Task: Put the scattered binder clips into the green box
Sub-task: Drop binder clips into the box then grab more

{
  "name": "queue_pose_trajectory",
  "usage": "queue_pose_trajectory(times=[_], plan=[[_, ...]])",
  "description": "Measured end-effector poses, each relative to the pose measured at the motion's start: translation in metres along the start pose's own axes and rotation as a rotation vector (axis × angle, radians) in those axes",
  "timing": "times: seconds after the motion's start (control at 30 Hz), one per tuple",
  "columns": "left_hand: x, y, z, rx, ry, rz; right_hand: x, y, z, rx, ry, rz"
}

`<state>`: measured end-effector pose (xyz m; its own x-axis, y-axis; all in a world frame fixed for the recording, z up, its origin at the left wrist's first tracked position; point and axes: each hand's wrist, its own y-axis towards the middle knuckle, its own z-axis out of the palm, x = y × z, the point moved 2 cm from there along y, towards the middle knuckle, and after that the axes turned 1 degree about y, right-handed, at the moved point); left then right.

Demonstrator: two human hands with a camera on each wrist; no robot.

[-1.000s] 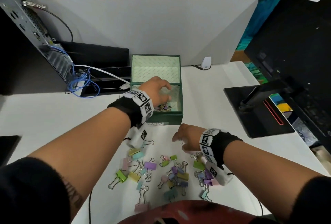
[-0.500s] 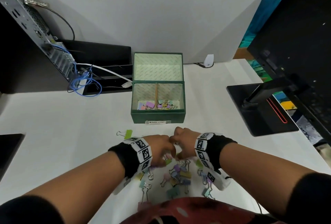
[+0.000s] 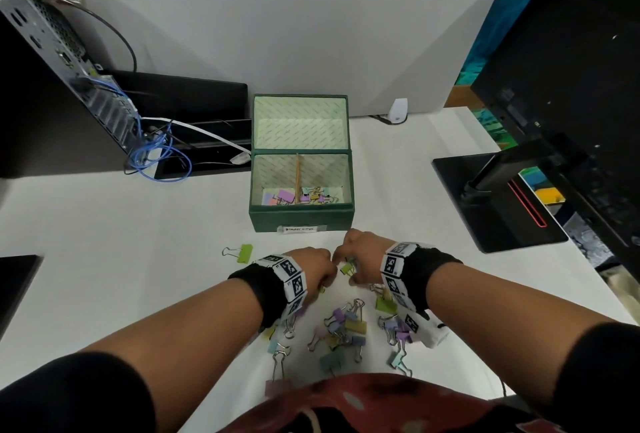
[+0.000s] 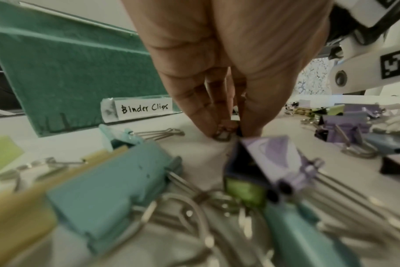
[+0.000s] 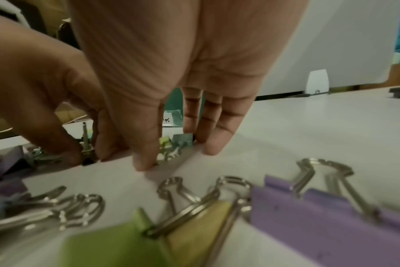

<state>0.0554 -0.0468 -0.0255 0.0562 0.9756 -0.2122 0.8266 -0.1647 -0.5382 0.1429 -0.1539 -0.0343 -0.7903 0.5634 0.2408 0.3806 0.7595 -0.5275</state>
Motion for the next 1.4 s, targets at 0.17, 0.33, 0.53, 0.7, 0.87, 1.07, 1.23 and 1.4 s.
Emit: queue_pose_trajectory(times=[0.17,0.33,0.53,0.7,0.87,1.07,1.23,1.4], plan=[[0.007,0.000,0.001,-0.061,-0.099,-0.051,-0.001,0.002,-0.002,-0.033,0.021,-0.011],[0.010,-0.001,0.003,-0.079,-0.158,-0.070,-0.007,0.006,-0.003,0.006,0.088,0.060],[0.023,-0.001,0.003,-0.124,-0.286,-0.112,-0.007,0.007,-0.005,-0.013,0.080,0.050],[0.034,-0.010,-0.023,-0.316,-0.409,-0.121,-0.004,0.005,-0.007,-0.007,0.012,-0.101],[0.039,-0.020,-0.082,-0.665,-0.669,-0.187,-0.003,0.006,-0.007,-0.032,0.047,-0.071],[0.048,-0.012,-0.106,-0.764,-0.881,-0.241,-0.006,0.008,-0.006,0.033,0.061,0.026],[0.061,-0.029,-0.083,-0.731,-0.818,-0.296,-0.009,0.005,-0.010,0.056,0.081,0.020],[0.079,-0.053,-0.039,-0.576,-0.866,-0.341,-0.002,0.001,-0.027,-0.020,0.159,-0.017]])
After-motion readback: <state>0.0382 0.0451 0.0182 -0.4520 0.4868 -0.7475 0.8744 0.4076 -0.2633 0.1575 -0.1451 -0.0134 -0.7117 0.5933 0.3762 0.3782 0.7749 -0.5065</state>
